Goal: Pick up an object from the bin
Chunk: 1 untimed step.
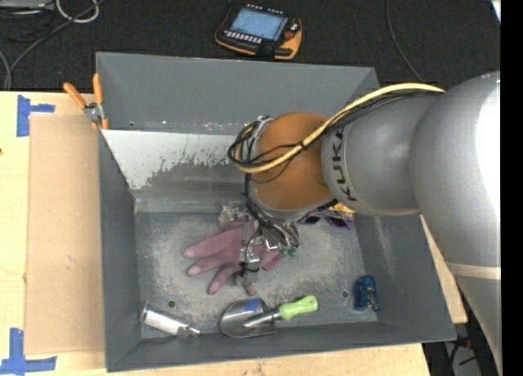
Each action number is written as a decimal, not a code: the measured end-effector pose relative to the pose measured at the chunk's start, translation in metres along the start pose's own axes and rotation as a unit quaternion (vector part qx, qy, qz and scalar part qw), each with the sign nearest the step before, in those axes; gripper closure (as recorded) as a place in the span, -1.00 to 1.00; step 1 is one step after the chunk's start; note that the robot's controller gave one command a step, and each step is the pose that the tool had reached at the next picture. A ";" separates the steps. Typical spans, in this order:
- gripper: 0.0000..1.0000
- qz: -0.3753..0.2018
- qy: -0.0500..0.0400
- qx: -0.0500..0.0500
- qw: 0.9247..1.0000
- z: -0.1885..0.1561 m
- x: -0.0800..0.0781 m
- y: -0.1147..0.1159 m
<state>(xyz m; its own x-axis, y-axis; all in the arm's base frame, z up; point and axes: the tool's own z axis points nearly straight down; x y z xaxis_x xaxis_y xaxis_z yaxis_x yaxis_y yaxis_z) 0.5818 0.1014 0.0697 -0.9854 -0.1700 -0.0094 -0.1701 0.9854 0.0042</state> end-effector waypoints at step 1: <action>-1.00 0.080 0.005 0.001 0.997 0.004 0.020 0.016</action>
Offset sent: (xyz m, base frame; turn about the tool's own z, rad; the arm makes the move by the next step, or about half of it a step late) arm -0.0002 0.0001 0.0000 0.0009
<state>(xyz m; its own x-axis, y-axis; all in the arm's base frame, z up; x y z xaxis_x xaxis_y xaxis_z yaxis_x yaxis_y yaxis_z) 0.5592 0.1138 0.0657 -0.9999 -0.0106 0.0020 -0.0106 0.9999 0.0021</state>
